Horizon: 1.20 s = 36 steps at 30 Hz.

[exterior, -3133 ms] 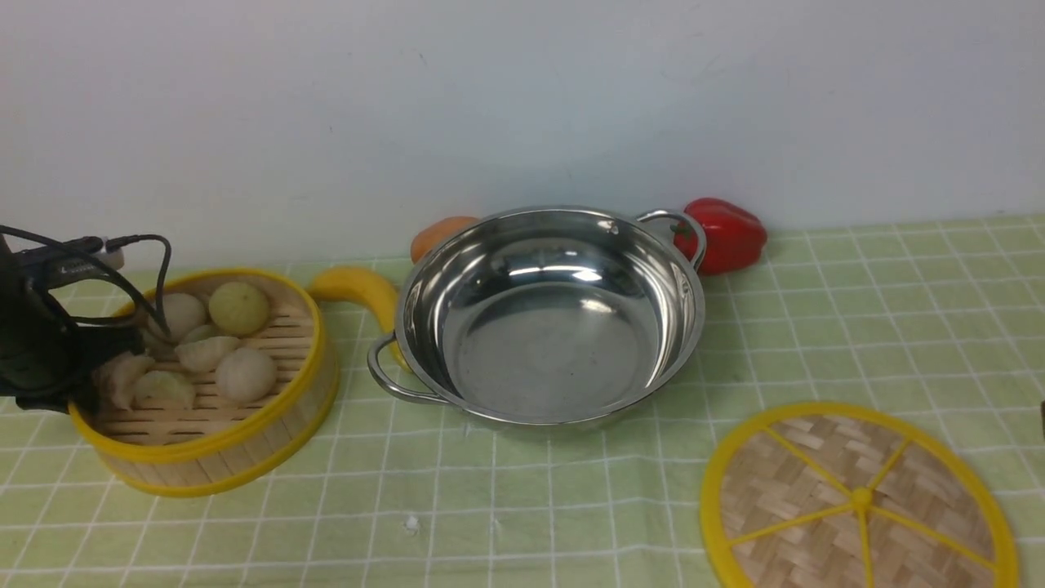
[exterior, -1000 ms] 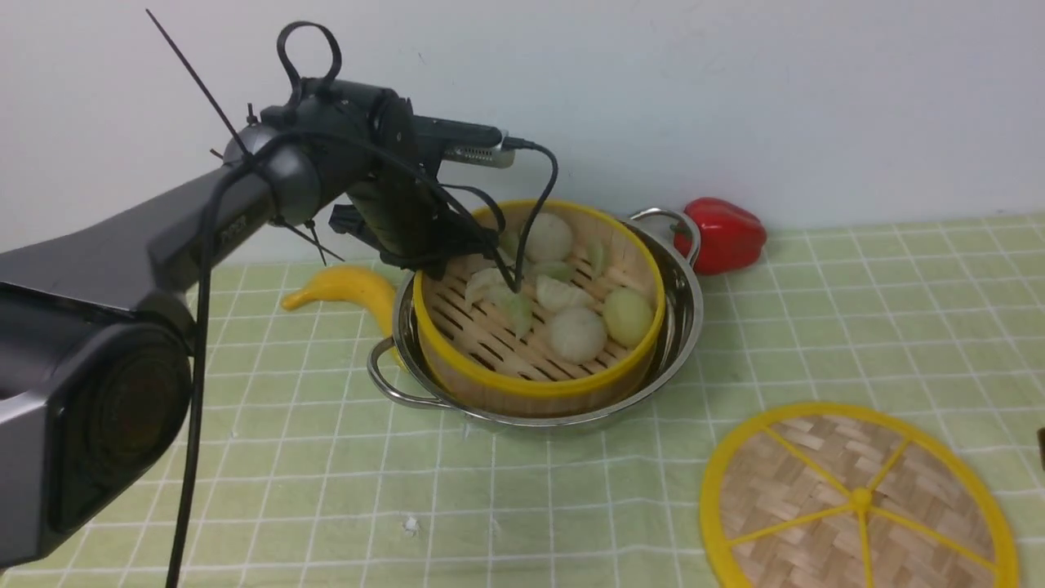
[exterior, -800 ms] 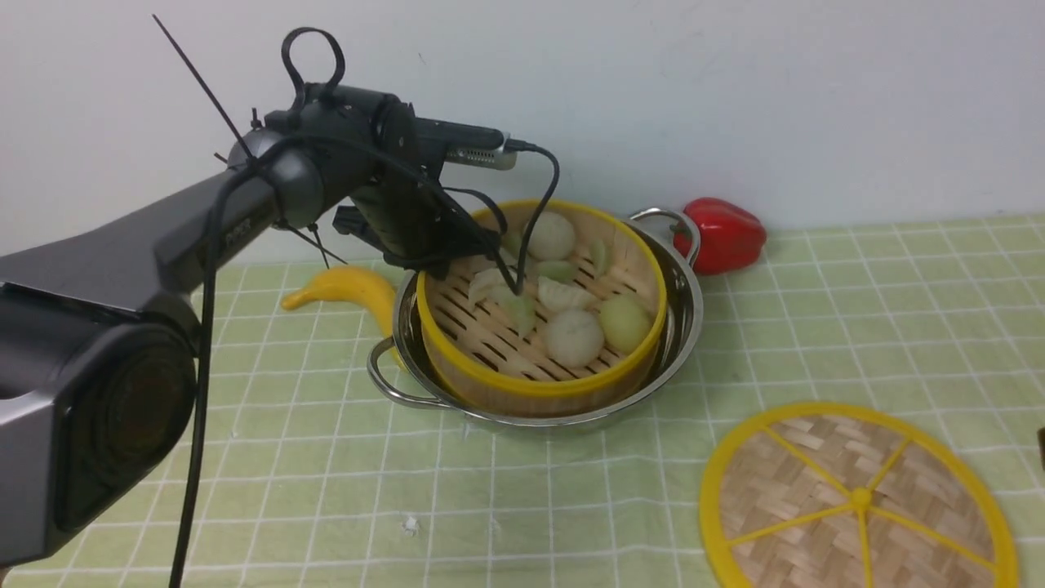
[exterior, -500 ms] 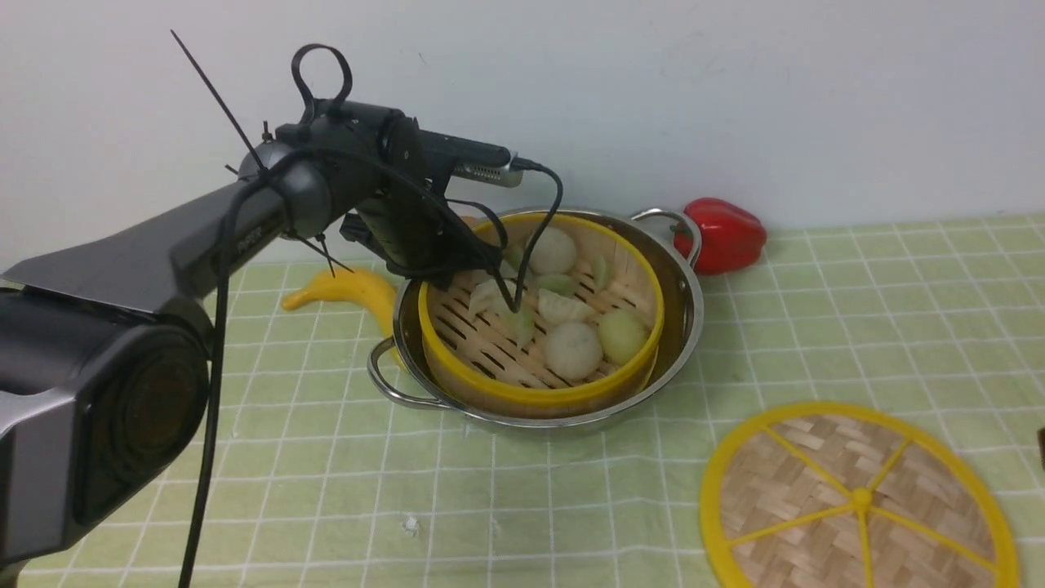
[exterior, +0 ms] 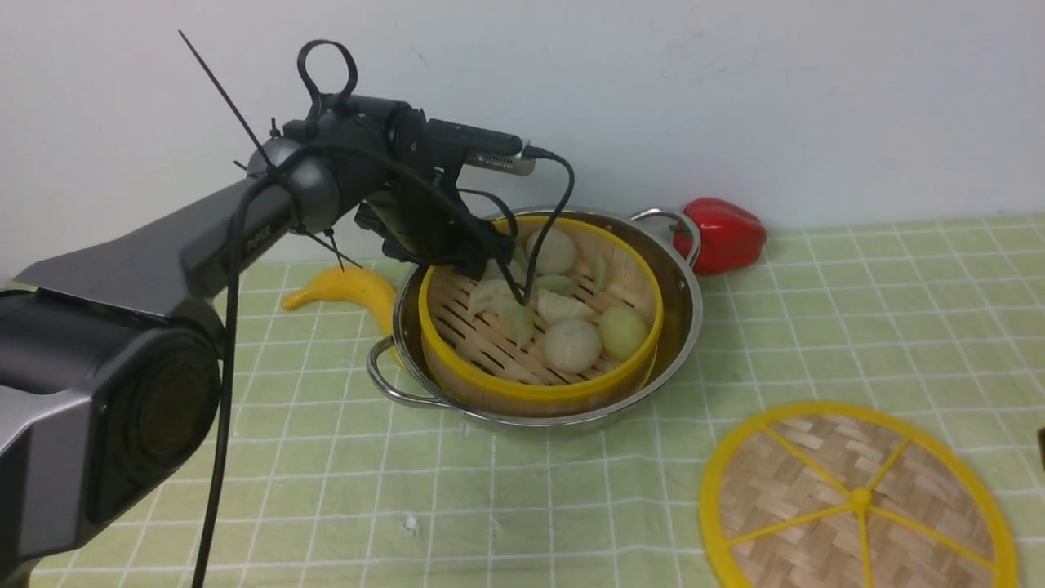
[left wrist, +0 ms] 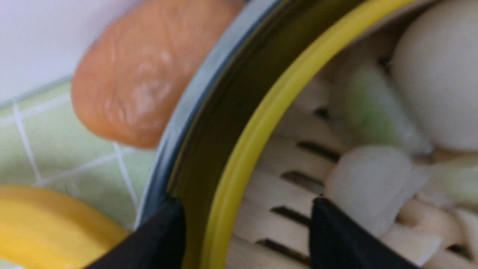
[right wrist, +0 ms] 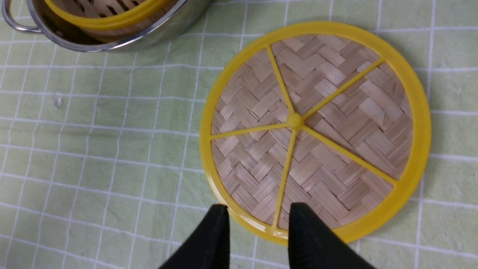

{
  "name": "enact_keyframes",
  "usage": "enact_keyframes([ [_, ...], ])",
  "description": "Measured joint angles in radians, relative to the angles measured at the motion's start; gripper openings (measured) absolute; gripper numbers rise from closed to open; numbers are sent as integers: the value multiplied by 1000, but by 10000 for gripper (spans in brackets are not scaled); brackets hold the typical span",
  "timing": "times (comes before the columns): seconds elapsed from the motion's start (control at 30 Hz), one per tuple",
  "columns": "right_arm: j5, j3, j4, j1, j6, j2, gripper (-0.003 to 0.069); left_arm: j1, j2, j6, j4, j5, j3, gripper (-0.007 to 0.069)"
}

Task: Place the steamer in the pot on the green tablecloth, and put the lid on the steamer.
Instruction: 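Place the bamboo steamer basket with dumplings into the steel pot with the left gripper, then move the gripper down to the bamboo steamer lid and grasp its center knob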

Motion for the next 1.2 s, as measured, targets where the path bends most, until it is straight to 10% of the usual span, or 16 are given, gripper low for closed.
enact_keyframes([
  [0.7, -34, 0, 247, 25, -100, 1, 242, -1, -37, 0, 20, 354, -309, 516],
  [0.9, -51, -2, 473, 206, -246, 53, 242, -12, -159, -1, -107, 356, -309, 283],
  [1.2, -99, -2, 298, 487, -122, 112, 242, -38, -445, 50, -114, 358, -309, -23],
])
